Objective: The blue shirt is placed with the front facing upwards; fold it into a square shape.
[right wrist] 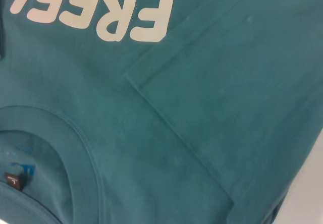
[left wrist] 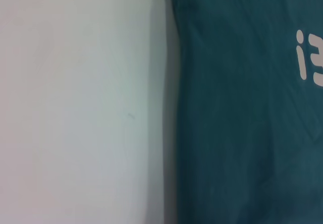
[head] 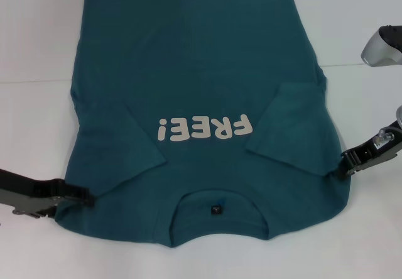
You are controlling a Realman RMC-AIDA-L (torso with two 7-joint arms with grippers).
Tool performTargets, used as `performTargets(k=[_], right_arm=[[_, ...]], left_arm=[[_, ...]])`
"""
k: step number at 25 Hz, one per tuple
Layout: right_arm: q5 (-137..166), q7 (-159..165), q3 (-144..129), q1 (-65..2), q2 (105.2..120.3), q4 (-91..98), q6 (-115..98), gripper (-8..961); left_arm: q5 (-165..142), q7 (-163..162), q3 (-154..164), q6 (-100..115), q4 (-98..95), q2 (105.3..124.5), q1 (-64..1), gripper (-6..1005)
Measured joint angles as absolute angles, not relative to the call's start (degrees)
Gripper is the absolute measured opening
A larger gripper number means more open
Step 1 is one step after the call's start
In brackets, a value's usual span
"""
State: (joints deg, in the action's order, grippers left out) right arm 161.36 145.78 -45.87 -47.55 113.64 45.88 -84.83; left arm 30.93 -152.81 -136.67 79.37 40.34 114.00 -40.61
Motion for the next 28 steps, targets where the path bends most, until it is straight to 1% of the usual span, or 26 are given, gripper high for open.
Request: performTargets(k=[11, 16, 28], right_arm=[[161.4, 145.7, -45.9, -47.7, 113.64, 45.9, -84.8, 38], [161.4, 145.6, -45.9, -47.9, 113.63, 45.7, -84.8, 39], [161.4, 145.2, -45.9, -47.9, 113.64, 45.5, -84.6, 38]], left_arm=[[30.9, -152.8, -136.7, 78.1, 38.8, 113.91, -41.1, 837], [30.6, -152.8, -136.7, 77.9, 36.9, 113.67, -41.9, 666], [29.3, -152.0, -135.9, 77.5, 38.1, 113.96, -42.2, 427]])
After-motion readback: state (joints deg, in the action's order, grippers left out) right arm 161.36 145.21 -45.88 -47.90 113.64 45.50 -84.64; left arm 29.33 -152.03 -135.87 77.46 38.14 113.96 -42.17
